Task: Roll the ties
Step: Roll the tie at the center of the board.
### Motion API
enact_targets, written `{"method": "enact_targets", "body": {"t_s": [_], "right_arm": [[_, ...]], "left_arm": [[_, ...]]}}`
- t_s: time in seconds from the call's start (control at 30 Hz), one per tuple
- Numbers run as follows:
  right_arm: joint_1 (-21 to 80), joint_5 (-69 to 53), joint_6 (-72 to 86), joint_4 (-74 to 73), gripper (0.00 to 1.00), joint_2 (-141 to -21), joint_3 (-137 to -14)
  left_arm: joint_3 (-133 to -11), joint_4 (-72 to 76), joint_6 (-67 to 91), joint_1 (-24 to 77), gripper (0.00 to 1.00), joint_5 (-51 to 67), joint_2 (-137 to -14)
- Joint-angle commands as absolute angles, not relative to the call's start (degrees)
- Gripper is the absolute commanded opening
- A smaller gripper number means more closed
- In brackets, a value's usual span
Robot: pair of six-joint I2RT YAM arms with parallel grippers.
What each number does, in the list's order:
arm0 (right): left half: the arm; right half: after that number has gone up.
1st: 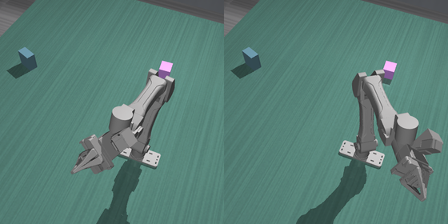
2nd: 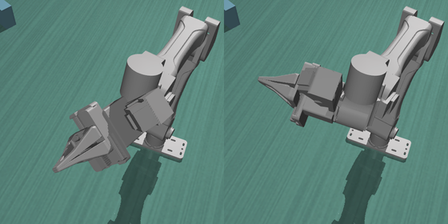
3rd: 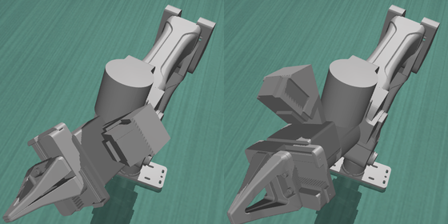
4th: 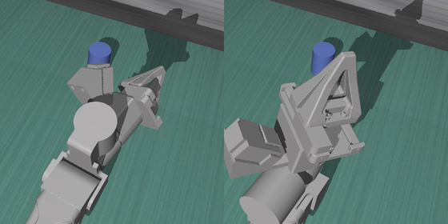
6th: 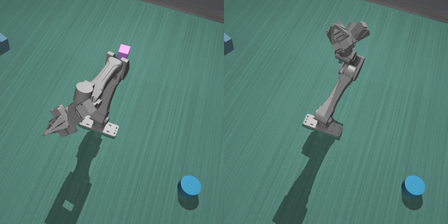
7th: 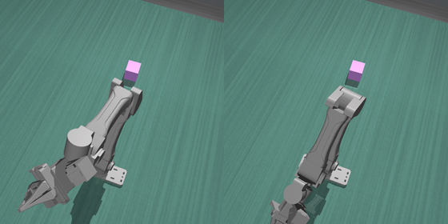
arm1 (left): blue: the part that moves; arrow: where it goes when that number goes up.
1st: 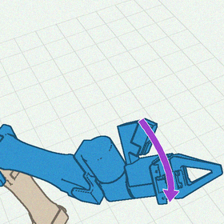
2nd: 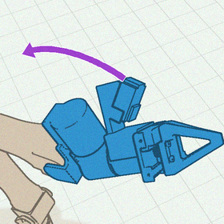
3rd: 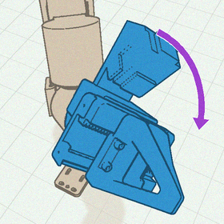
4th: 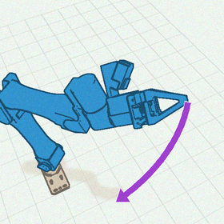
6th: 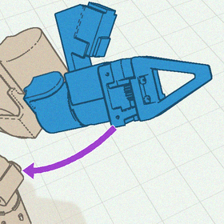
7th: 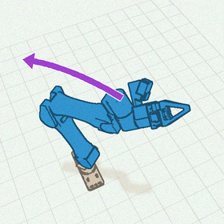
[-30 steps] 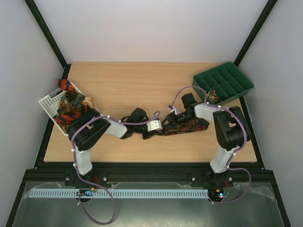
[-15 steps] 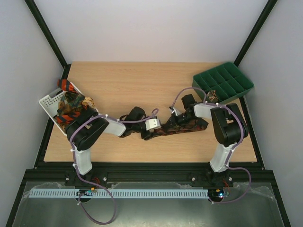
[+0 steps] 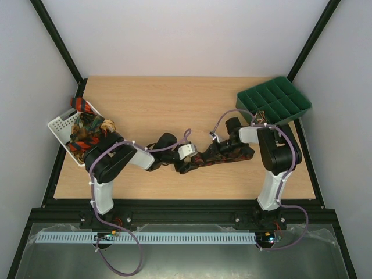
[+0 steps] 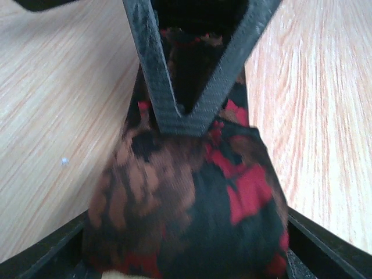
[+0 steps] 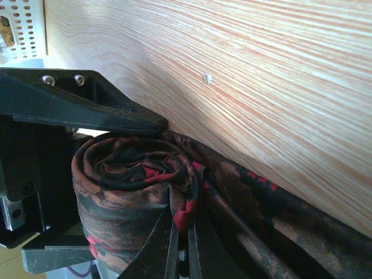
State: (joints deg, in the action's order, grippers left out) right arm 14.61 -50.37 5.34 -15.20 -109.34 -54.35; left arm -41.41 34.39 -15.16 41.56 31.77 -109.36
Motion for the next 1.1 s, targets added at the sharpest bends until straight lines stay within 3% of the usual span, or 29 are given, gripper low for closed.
{"method": "enact_targets", "body": {"t_s": [0.0,0.1,0.2,0.3,0.47,0.57,0.73,0.93,1.0,1.07], "right_arm": [[15.04,-38.46,4.49,-17.14,0.03,-114.86,-52.30],[15.19,-39.50,4.52,-17.31,0.03,-115.77,-53.23],[15.16,-39.16,4.37,-17.75,0.06,-115.42,-53.58],[14.85,-38.87,2.82,-20.34,0.19,-113.55,-54.38],[14.40,-40.99,1.28,-25.36,0.43,-104.99,-55.08],[14.91,-45.42,3.60,-26.71,0.48,-101.20,-55.06],[18.41,-51.08,10.35,-22.48,0.47,-101.28,-54.18],[20.48,-48.28,10.96,-20.56,0.42,-107.18,-55.73],[20.41,-44.73,9.94,-21.71,0.31,-109.49,-57.36],[20.16,-43.06,9.60,-22.18,0.12,-110.18,-58.13]], "left_arm": [[-44.33,38.50,-13.16,42.58,0.74,33.23,-113.89],[-46.10,38.40,-15.55,43.71,0.68,32.45,-115.93],[-46.88,35.43,-18.79,44.45,0.51,30.55,-116.34],[-44.56,32.61,-22.11,44.09,0.35,28.04,-114.75],[-39.51,28.71,-25.43,43.67,0.32,26.76,-111.76],[-38.86,27.90,-24.64,43.85,0.34,26.13,-111.76],[-39.10,28.15,-22.66,44.54,0.37,25.18,-112.39],[-39.72,27.47,-22.72,44.64,0.38,24.83,-112.08],[-39.89,27.10,-23.06,44.65,0.38,24.63,-112.02],[-39.94,26.81,-23.39,44.65,0.38,24.52,-111.83]]}}
